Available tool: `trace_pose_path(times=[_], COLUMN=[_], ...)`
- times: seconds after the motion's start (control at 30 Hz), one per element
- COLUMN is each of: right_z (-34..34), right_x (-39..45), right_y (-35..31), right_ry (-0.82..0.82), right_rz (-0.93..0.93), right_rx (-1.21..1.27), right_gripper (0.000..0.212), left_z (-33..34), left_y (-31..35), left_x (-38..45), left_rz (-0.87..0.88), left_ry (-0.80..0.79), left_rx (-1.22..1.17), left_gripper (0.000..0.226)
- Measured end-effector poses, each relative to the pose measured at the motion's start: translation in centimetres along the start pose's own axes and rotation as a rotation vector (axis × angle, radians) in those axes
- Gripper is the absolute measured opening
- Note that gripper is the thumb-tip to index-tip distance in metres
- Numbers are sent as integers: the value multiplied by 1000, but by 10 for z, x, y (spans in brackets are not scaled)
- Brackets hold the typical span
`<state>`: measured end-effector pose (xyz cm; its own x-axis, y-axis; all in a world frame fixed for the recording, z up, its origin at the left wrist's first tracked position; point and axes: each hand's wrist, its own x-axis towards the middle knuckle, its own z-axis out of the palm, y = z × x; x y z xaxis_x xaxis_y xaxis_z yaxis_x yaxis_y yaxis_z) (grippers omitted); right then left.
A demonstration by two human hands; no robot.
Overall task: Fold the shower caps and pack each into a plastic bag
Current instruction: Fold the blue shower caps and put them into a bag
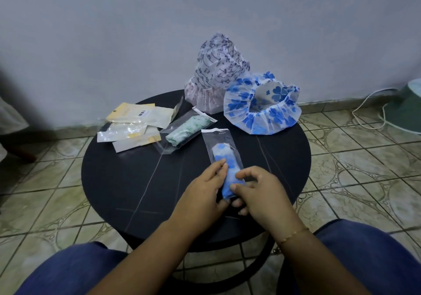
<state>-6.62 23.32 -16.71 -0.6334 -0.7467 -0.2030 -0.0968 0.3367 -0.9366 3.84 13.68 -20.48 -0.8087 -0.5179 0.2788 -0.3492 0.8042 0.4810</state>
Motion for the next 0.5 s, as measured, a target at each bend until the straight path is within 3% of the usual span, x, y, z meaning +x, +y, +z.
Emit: trace_pose_path(times=[0.07, 0.13, 0.27, 0.5], right_z=[1, -1, -8, -3], right_x=[-2, -5, -5, 8], right_y=[3, 1, 0, -2], right_ry=[95, 145, -4, 191], right_rz=[-129, -227, -299, -479], right_rx=[-365, -547, -623, -731], right_gripper=[14, 23, 45, 29], left_z=[0, 0, 0, -2], left_y=[0, 0, -1, 2], left_x=[0, 0, 1, 1], left_rz=[-4, -5, -6, -8], left_ry=[-1, 6, 1, 38], left_rx=[1, -3, -28, -60], left_gripper=[69, 67, 69, 65])
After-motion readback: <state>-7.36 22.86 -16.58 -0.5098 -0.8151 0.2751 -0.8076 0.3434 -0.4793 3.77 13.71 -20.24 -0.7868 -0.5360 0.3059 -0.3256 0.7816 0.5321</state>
